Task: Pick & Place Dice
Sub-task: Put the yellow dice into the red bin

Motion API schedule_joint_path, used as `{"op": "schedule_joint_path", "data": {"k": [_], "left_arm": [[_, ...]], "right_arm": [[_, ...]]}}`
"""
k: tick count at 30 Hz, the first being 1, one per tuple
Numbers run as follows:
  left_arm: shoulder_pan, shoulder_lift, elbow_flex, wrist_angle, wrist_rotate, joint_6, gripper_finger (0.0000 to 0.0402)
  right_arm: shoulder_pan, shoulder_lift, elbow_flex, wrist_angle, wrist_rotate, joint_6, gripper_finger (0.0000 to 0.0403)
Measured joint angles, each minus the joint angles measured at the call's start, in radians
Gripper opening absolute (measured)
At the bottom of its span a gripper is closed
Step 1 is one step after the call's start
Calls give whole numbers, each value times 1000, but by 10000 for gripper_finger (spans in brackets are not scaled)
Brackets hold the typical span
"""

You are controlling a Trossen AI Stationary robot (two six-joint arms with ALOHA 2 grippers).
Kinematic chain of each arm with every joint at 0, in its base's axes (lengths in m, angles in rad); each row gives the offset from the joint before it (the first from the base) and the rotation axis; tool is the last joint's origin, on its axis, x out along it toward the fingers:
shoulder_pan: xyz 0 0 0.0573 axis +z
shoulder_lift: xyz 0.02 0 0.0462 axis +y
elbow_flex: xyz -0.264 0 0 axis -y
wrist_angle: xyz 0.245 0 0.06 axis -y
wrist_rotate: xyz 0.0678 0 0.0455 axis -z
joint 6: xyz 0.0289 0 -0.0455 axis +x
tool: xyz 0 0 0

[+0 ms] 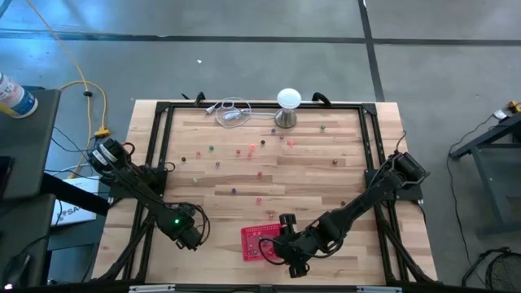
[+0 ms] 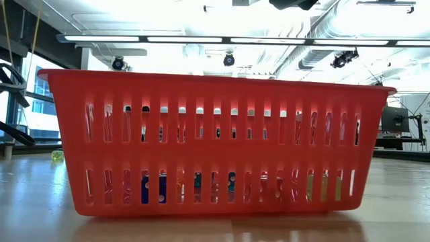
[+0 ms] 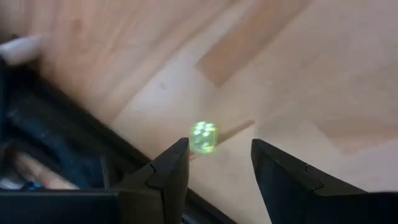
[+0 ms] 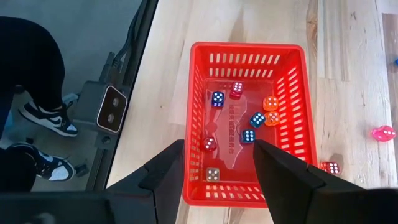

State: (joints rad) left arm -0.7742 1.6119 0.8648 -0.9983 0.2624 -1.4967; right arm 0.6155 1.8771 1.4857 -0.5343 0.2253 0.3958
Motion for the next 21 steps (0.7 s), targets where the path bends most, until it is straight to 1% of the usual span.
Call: {"op": "schedule_joint_path", "data": {"k": [7, 21], "left_arm": [[6, -1, -33, -2, 4, -23, 165], [-2, -1, -37, 38, 2, -22, 165]], "right_arm": [[0, 0, 0, 0, 0, 0, 181], [0, 0, 0, 0, -1, 0, 181]]}}
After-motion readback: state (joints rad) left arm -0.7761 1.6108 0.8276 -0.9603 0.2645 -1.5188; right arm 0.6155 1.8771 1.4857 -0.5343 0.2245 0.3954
